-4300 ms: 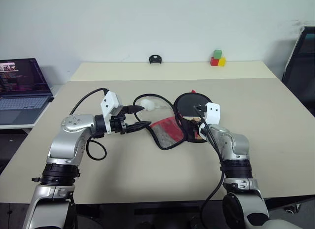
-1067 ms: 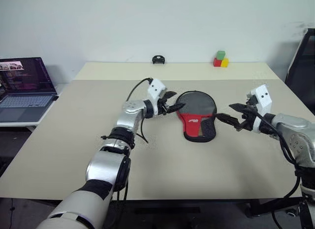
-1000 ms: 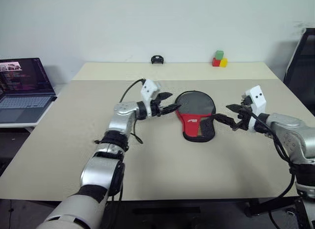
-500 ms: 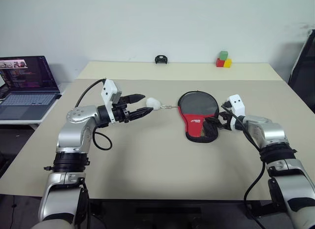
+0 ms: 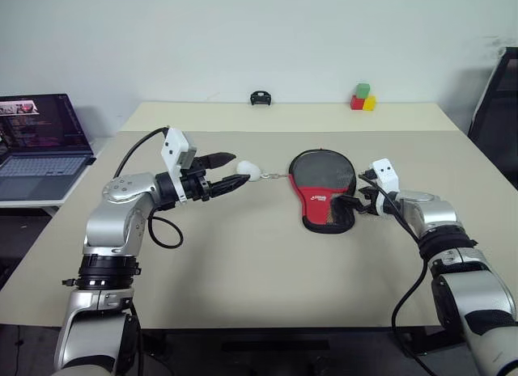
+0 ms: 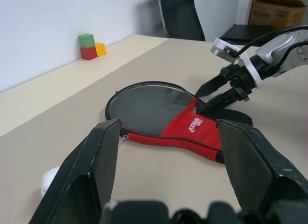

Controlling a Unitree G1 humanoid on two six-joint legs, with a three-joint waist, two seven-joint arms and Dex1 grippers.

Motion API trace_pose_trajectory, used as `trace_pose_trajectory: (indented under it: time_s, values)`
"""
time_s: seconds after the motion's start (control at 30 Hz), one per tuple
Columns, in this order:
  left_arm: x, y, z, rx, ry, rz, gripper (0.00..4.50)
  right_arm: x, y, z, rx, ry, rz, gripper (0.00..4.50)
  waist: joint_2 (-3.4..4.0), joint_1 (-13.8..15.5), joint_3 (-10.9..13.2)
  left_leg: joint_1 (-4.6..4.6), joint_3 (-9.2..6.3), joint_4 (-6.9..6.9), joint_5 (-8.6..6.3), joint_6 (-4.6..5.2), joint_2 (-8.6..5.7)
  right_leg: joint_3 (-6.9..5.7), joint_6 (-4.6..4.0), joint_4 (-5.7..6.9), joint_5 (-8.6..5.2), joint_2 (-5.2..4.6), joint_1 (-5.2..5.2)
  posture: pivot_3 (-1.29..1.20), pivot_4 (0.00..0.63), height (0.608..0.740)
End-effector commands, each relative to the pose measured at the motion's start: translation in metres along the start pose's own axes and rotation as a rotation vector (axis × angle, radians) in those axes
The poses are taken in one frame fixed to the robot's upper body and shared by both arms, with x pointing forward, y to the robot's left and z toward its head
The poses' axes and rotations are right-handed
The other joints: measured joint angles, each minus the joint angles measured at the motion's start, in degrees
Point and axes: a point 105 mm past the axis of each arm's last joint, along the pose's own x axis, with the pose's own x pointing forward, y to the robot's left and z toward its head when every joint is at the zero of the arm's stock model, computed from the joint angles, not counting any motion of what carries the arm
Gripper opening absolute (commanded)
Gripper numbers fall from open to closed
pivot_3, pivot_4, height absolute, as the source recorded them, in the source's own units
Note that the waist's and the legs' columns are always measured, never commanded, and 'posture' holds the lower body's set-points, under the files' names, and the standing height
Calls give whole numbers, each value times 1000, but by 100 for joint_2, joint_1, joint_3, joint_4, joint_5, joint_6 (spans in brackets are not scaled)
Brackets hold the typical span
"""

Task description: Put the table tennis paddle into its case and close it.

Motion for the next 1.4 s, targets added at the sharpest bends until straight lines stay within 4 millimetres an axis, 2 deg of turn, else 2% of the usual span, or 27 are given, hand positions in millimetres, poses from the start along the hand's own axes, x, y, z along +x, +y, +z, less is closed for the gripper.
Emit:
trace_pose_trajectory:
  time_s: [0.03, 0.13, 0.23, 0.43, 0.67, 0.87, 1.0, 1.17, 1.4]
  values:
    - [-1, 0, 17, 59, -34, 0, 3454, 4, 5, 4, -1, 14, 26, 4494, 0, -21, 0, 0, 0, 0, 0, 0, 0, 0, 0, 0, 0, 0, 0, 0, 150, 740]
    - [-2, 1, 16, 63, -28, 2, 3454, 9, 7, 3, -2, 32, 17, 4494, 0, -61, 0, 1, 0, 0, 0, 0, 0, 0, 0, 0, 0, 0, 0, 0, 150, 740]
    - [-7, 2, 13, 64, -14, 9, 3454, 13, 10, 3, 7, 36, 16, 3913, 0, -117, 0, 4, 1, 0, 0, -1, 0, 3, -1, 3, 0, 0, 1, 0, 150, 740]
    - [-20, 0, -1, 53, 44, 15, 3454, 19, 16, -3, 16, 55, 23, 1952, 1, -149, -3, 12, 3, 0, 0, -1, 1, 6, -1, 8, 1, 0, 4, 0, 150, 740]
    - [-39, -9, -21, 25, 123, -20, 3454, 24, 27, -8, 40, 67, 61, 27, -1, -153, -4, 20, 1, 0, 0, 0, 2, 4, -11, 12, 9, 1, 8, 0, 150, 740]
    - [-54, -21, -34, -15, 183, -72, 3454, 28, 54, 0, 42, 49, 165, 10, 0, -168, -4, 20, 2, -3, 0, 0, 6, 5, -12, 13, 9, 2, 5, 0, 150, 740]
    - [-61, -30, -37, -27, 209, -115, 3454, 27, 83, 1, 32, 44, 259, 10, 0, -194, -4, 16, 1, -8, 0, 0, 11, 3, -12, 6, 9, 3, 2, 0, 150, 740]
    - [-69, -45, -41, -57, 233, -174, 3454, 18, 119, -2, 9, 46, 356, 10, 1, -251, -4, 15, 1, -15, -1, 1, 13, 5, -13, 5, 8, 6, -2, 0, 150, 740]
    - [-80, -65, -49, -104, 265, -223, 3454, 0, 146, -13, 21, 58, 413, 10, 2, -241, -2, 12, -2, -15, -2, 1, 13, 2, -13, 1, 8, 5, -3, 0, 150, 740]
